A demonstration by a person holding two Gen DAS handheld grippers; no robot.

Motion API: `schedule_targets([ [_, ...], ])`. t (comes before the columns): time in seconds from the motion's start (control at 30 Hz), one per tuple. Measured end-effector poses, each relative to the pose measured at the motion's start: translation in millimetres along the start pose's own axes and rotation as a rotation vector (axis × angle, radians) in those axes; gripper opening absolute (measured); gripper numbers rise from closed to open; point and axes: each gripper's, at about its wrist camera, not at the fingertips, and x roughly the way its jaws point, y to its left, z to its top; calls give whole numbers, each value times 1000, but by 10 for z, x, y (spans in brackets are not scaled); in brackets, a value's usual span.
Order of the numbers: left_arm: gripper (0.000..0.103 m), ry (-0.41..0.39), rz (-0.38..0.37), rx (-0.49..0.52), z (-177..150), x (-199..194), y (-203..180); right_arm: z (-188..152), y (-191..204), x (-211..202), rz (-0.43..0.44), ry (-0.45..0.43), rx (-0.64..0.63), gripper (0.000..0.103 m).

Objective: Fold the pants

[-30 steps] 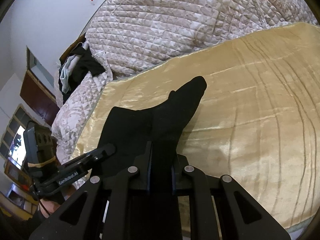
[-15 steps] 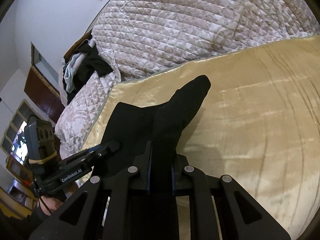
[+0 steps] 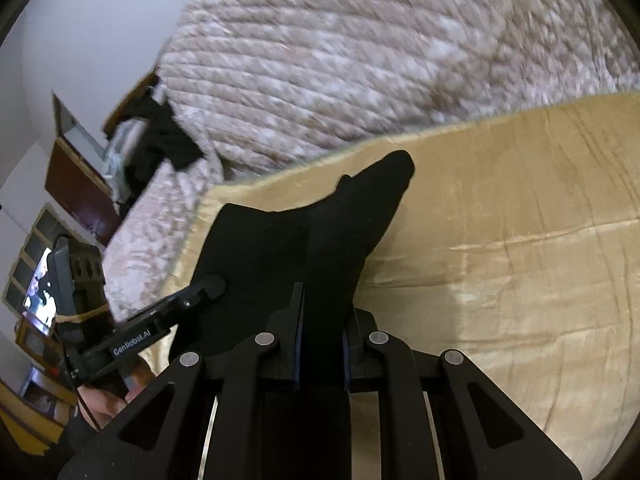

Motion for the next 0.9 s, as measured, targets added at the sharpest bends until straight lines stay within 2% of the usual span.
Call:
schedule_targets([
  [0.07,33,10,27,-20,-33,40,79,-60,-163,115,-57,43,34,20],
  [0.1,32,8,38,-37,-30,22,134,-80,-214,116,-68,43,51,27],
  [0.17,31,-17,85,-56,-20,-64,212,-78,-239,6,-102,9,55,29],
  [0.27,31,-59,82,-77,-53,-254,255,-79,-108,-179,-174,-47,-22,29],
  [0.43,31,-115,45,13,-275,-568,-91,-291,284,-356,-201,-88,-182,27],
  [0.47,31,-113,33,31,-318,-585,-161,-339,338,-344,-198,-82,-203,22],
  [0.57,31,-77,32,79,-525,-539,-292,-524,437,-249,-210,-37,-255,17],
  [0.67,31,-43,61,99,-661,-456,-301,-721,402,-69,-243,44,-265,16],
  [0.77,31,-53,76,119,-661,-470,-328,-753,444,-105,-252,37,-297,16],
  [0.9,31,-49,80,105,-635,-438,-327,-546,427,-183,-249,-5,-285,16],
])
